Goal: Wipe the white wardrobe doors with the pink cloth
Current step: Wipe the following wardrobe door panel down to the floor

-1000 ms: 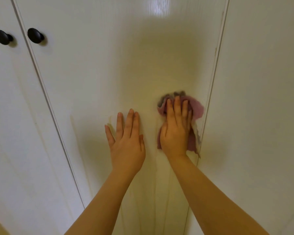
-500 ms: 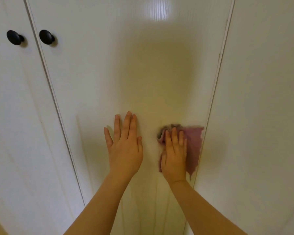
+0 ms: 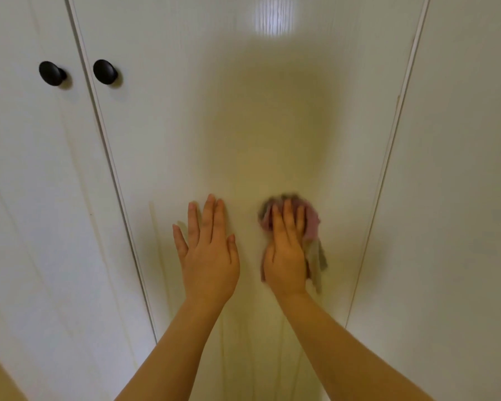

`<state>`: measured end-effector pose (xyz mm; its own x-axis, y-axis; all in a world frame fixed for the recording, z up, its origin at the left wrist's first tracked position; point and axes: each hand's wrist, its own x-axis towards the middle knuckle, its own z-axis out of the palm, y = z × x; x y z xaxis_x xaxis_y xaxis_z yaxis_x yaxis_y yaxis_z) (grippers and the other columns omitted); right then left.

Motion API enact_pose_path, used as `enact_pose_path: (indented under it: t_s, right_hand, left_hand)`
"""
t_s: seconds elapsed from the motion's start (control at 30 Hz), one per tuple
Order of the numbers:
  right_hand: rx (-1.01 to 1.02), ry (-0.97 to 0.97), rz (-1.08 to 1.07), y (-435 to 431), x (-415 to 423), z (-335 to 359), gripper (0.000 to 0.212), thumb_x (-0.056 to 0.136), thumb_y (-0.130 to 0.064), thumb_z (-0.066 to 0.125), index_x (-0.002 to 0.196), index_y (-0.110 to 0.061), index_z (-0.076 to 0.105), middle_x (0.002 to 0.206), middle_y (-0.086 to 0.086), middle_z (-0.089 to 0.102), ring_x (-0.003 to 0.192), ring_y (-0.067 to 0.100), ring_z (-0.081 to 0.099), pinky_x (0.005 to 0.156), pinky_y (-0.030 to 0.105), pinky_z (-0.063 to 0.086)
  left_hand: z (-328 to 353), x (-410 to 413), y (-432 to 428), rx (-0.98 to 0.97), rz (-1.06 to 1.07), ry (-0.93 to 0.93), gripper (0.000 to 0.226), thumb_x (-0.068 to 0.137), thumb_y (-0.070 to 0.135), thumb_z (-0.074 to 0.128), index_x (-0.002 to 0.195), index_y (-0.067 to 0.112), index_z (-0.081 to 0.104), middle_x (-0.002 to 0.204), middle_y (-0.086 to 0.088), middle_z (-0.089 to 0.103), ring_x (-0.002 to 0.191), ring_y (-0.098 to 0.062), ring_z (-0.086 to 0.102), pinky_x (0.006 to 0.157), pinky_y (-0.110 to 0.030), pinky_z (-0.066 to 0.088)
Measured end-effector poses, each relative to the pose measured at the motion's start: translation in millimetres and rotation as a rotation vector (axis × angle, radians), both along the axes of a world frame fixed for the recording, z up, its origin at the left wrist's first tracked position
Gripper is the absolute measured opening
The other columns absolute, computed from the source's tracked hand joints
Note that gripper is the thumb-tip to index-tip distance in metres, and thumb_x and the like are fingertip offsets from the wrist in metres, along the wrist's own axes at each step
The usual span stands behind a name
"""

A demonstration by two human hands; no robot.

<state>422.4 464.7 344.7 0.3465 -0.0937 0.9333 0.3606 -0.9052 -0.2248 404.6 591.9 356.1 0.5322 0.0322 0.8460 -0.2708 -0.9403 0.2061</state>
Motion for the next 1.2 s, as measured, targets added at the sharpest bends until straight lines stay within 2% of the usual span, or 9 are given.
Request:
enact_pose_path:
  t_s: [0.13, 0.27, 0.43, 0.6, 0.67, 0.83, 1.0, 1.1, 1.2]
  right_hand:
    - [-0.008, -0.016, -0.117, 5.1, 7.1, 8.0, 0.056, 0.079, -0.004, 0.033, 0.135, -0.005, 0.035, 0.141, 0.009, 0.037, 0.131, 0.03, 0.026, 0.115, 0.031, 0.0]
    - [-0.08, 0.023, -0.059, 12.2, -8.3, -46.0, 0.073, 0.082, -0.006, 0.032, 0.149, -0.022, 0.009, 0.156, -0.006, 0.008, 0.144, 0.016, 0.001, 0.115, 0.03, 0.004]
    - [-0.006, -0.103, -0.021, 39.8, 19.0, 46.7, 0.05, 0.084, -0.003, 0.034, 0.134, -0.003, 0.037, 0.138, 0.015, 0.045, 0.132, 0.032, 0.024, 0.116, 0.032, 0.001]
    - [-0.192, 0.055, -0.008, 61.9, 1.1, -56.1, 0.077, 0.081, -0.006, 0.036, 0.15, -0.02, 0.003, 0.157, -0.007, -0.006, 0.144, 0.017, -0.002, 0.117, 0.029, -0.002]
    - [-0.192, 0.06, 0.056, 74.6, 4.0, -48.9, 0.078, 0.083, -0.004, 0.036, 0.149, -0.02, -0.002, 0.157, -0.008, -0.01, 0.144, 0.013, -0.008, 0.116, 0.026, -0.003]
    - [-0.102, 0.034, 0.012, 95.5, 21.3, 5.3, 0.06, 0.085, -0.005, 0.031, 0.143, -0.012, 0.022, 0.147, 0.002, 0.022, 0.143, 0.01, -0.008, 0.117, 0.031, -0.002]
    - [-0.136, 0.026, 0.003, 105.8, 6.6, -42.6, 0.071, 0.082, -0.003, 0.033, 0.149, -0.02, 0.014, 0.157, -0.011, -0.003, 0.144, 0.013, -0.004, 0.117, 0.029, 0.003]
    - [0.013, 0.017, -0.047, 109.6, 23.2, 22.4, 0.056, 0.081, -0.006, 0.031, 0.137, -0.006, 0.035, 0.148, 0.0, 0.024, 0.14, 0.024, 0.011, 0.113, 0.034, 0.009]
    - [-0.01, 0.038, -0.145, 114.5, 20.0, 1.2, 0.059, 0.078, -0.006, 0.033, 0.137, -0.006, 0.032, 0.146, 0.008, 0.035, 0.141, 0.025, 0.01, 0.116, 0.031, 0.0]
  left_hand:
    - [-3.0, -0.2, 6.1, -0.023, -0.005, -0.01, 0.057, 0.092, 0.025, 0.03, 0.145, 0.008, 0.024, 0.151, -0.002, 0.02, 0.139, -0.027, 0.014, 0.113, -0.048, 0.005]
    - [-7.2, 1.9, 25.7, -0.047, 0.025, -0.015, 0.057, 0.091, 0.025, 0.031, 0.145, 0.009, 0.023, 0.151, -0.006, 0.027, 0.139, -0.027, 0.015, 0.112, -0.041, -0.002]
    - [-4.6, 3.4, 39.7, -0.086, 0.037, -0.025, 0.057, 0.091, 0.024, 0.03, 0.145, 0.008, 0.021, 0.151, -0.008, 0.026, 0.139, -0.027, 0.014, 0.112, -0.039, -0.001]
    - [-7.3, 6.5, 57.9, -0.085, 0.04, -0.026, 0.056, 0.091, 0.023, 0.029, 0.145, 0.009, 0.022, 0.151, -0.006, 0.026, 0.139, -0.027, 0.015, 0.112, -0.038, -0.001]
    - [-7.3, 9.0, 63.4, -0.089, 0.042, -0.024, 0.056, 0.091, 0.022, 0.03, 0.145, 0.009, 0.022, 0.151, -0.007, 0.028, 0.139, -0.027, 0.015, 0.112, -0.039, -0.001]
    - [-7.1, 14.9, 75.7, -0.102, 0.019, -0.016, 0.057, 0.091, 0.023, 0.03, 0.145, 0.008, 0.022, 0.151, -0.01, 0.028, 0.14, -0.028, 0.015, 0.112, -0.041, -0.001]
    - [-10.9, 17.9, 100.7, -0.185, 0.011, 0.001, 0.059, 0.09, 0.024, 0.03, 0.147, 0.01, 0.02, 0.153, -0.008, 0.025, 0.141, -0.027, 0.011, 0.111, -0.052, 0.008]
    - [-12.1, 18.7, 105.6, -0.22, -0.007, 0.015, 0.06, 0.09, 0.024, 0.03, 0.147, 0.009, 0.018, 0.154, -0.008, 0.023, 0.142, -0.026, 0.008, 0.11, -0.055, 0.009]
    - [-17.0, 19.5, 113.2, -0.18, -0.018, 0.024, 0.059, 0.09, 0.024, 0.03, 0.147, 0.011, 0.018, 0.154, -0.009, 0.025, 0.141, -0.027, 0.01, 0.111, -0.054, 0.009]
